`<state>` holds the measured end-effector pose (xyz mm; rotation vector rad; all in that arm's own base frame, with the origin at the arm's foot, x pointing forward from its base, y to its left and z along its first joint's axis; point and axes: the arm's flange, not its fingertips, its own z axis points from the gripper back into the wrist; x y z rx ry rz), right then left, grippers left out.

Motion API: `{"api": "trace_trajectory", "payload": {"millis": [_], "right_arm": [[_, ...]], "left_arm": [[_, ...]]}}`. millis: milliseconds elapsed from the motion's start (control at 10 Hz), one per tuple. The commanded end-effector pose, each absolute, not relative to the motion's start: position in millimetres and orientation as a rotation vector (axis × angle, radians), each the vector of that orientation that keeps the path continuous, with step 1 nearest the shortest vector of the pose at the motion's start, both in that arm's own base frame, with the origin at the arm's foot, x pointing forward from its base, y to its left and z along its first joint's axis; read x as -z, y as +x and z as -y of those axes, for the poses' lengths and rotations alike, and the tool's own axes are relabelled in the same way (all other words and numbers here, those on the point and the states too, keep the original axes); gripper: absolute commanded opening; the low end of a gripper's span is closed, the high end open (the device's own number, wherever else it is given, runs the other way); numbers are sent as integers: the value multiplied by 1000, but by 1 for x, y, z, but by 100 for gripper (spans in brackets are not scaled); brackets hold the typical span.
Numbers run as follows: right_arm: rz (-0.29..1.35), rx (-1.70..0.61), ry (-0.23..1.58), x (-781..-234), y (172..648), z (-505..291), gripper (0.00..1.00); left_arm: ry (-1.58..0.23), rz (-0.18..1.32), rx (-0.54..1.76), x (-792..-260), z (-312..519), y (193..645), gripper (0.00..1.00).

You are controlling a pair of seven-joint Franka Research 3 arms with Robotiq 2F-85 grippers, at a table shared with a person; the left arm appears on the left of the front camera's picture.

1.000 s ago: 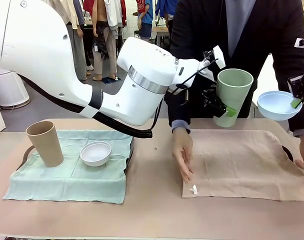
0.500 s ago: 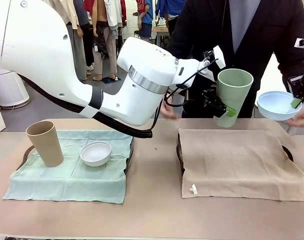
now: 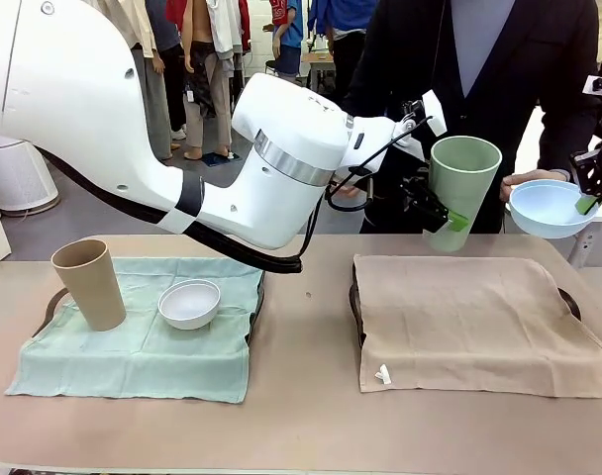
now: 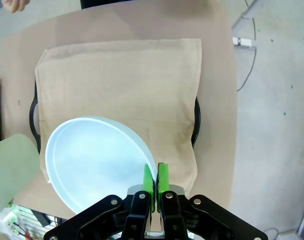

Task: Set up a tray with a mat and arrange the tableware.
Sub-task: Place the Picnic Bowl and Reusable plastic cup back onto the Handle tray in front of the human's position.

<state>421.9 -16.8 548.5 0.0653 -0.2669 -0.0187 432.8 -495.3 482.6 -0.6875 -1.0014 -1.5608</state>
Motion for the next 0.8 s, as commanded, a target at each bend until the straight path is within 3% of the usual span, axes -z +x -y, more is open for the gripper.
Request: {"api": "trace_trajectory", "payload": {"millis": [0,700], "right_arm": [[271,22,71,-547,422,17,0],[271,22,71,-547,422,17,0]], "left_arm": [[-706,1008,1567,-487,495,435,25],[-706,1008,1567,-487,495,435,25]]}}
